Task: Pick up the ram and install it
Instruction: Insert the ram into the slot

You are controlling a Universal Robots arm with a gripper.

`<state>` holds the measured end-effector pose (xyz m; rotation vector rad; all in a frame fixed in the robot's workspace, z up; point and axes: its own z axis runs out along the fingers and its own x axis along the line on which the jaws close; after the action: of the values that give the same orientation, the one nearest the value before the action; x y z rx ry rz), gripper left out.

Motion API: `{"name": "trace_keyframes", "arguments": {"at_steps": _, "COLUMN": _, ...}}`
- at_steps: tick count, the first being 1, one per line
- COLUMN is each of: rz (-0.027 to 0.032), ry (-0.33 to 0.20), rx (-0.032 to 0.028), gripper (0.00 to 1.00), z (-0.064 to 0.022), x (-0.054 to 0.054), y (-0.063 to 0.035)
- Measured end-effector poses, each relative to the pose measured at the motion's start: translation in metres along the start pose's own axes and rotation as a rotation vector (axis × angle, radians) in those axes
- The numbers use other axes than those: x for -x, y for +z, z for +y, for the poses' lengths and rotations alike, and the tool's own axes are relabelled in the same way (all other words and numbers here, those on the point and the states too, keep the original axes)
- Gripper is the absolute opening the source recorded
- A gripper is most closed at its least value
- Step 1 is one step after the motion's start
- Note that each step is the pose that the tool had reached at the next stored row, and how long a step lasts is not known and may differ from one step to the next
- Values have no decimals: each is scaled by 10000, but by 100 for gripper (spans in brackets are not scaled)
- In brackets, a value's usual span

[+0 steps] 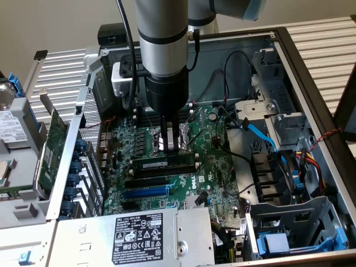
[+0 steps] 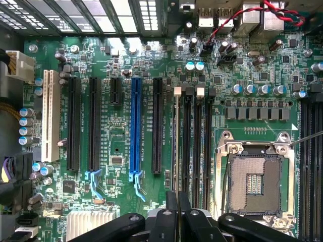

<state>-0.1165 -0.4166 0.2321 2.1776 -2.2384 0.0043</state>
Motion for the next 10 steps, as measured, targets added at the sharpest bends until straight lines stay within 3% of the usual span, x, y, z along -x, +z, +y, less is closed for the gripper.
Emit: {"name": "trace_keyframes", "arguments": {"at_steps": 10, "rz": 0, "ry": 104, "rx": 3, "gripper": 13, "z": 0, "x": 5, "y": 5}}
